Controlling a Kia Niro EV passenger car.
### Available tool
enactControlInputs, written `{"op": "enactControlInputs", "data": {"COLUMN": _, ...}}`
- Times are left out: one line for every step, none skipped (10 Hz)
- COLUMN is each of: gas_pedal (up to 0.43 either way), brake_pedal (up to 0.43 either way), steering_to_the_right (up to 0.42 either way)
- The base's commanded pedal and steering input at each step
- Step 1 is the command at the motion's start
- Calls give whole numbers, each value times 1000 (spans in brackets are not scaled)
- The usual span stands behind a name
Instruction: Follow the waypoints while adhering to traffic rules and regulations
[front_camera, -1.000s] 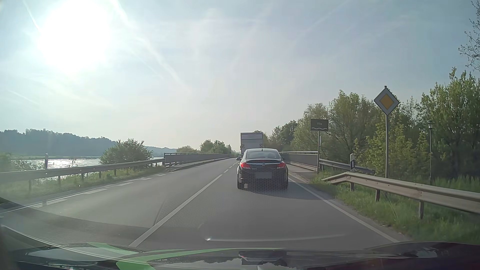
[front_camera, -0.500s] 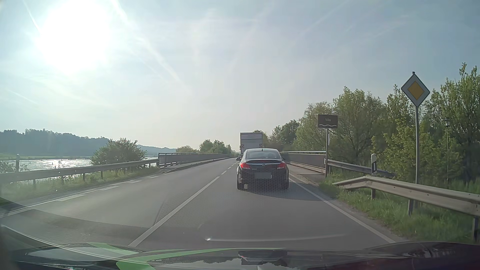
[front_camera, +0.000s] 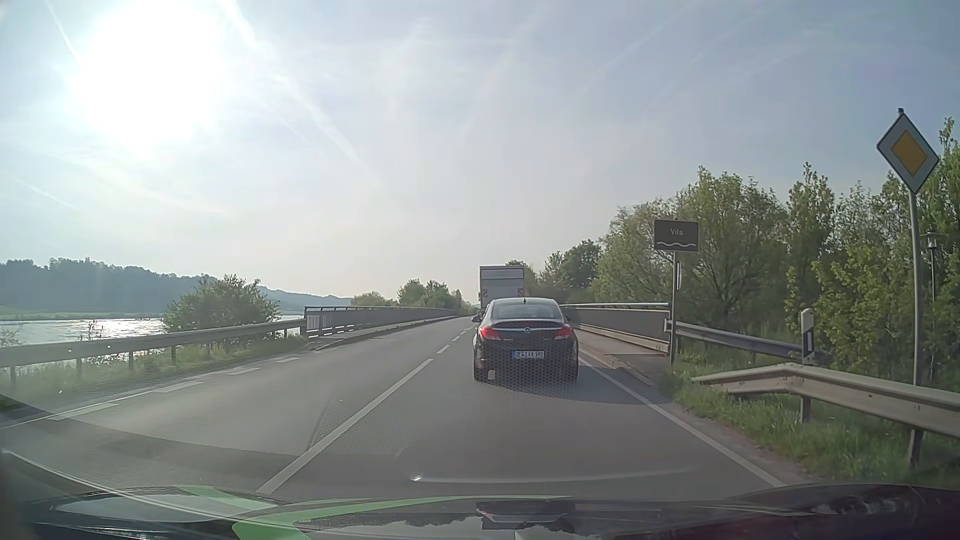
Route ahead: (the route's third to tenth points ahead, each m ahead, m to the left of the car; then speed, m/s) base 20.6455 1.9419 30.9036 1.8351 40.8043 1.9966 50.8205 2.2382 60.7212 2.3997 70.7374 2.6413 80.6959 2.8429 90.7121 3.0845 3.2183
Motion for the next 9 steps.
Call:
{"op": "enactControlInputs", "data": {"gas_pedal": 0, "brake_pedal": 0, "steering_to_the_right": 1}}
{"op": "enactControlInputs", "data": {"gas_pedal": 0, "brake_pedal": 0, "steering_to_the_right": 1}}
{"op": "enactControlInputs", "data": {"gas_pedal": 0, "brake_pedal": 0, "steering_to_the_right": 1}}
{"op": "enactControlInputs", "data": {"gas_pedal": 0, "brake_pedal": 0, "steering_to_the_right": 1}}
{"op": "enactControlInputs", "data": {"gas_pedal": 0, "brake_pedal": 0, "steering_to_the_right": 1}}
{"op": "enactControlInputs", "data": {"gas_pedal": 0, "brake_pedal": 0, "steering_to_the_right": 1}}
{"op": "enactControlInputs", "data": {"gas_pedal": 0, "brake_pedal": 0, "steering_to_the_right": 1}}
{"op": "enactControlInputs", "data": {"gas_pedal": 0, "brake_pedal": 0, "steering_to_the_right": 1}}
{"op": "enactControlInputs", "data": {"gas_pedal": 0, "brake_pedal": 0, "steering_to_the_right": 1}}
